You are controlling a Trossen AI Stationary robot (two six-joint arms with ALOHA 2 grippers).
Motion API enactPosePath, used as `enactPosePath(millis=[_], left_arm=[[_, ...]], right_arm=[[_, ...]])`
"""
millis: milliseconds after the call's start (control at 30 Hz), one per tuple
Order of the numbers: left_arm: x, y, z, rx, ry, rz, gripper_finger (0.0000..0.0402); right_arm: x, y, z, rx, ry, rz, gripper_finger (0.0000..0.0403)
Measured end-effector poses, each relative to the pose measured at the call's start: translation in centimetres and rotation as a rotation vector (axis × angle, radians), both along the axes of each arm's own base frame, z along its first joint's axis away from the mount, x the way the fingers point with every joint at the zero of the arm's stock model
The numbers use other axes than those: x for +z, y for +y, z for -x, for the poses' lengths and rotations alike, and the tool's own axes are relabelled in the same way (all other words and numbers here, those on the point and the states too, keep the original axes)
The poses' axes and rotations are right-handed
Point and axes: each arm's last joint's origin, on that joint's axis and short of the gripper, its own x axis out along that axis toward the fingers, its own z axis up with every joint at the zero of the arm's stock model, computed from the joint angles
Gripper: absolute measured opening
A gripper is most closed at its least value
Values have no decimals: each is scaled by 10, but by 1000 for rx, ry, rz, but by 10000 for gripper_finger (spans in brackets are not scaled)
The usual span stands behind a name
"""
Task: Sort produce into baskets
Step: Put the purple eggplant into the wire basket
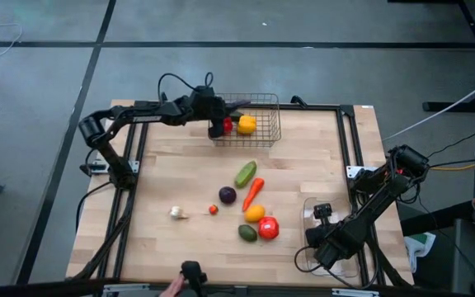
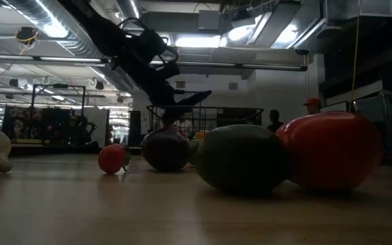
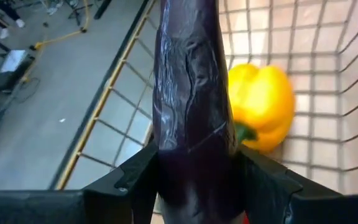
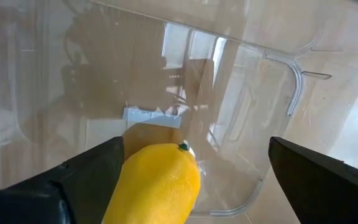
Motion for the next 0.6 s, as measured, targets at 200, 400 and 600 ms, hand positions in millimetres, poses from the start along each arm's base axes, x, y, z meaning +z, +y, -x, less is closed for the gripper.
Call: enactPosePath(millis=[200,400,600], left_arm=[[-5,2,1,65,80,-62,185],[-4,2,1,94,61,-47,185],[-4,1,0,98,44,-42,185]], right_arm=[[0,0,0,0,0,0,397],[0,0,0,0,0,0,397],[0,0,0,0,0,0,397]])
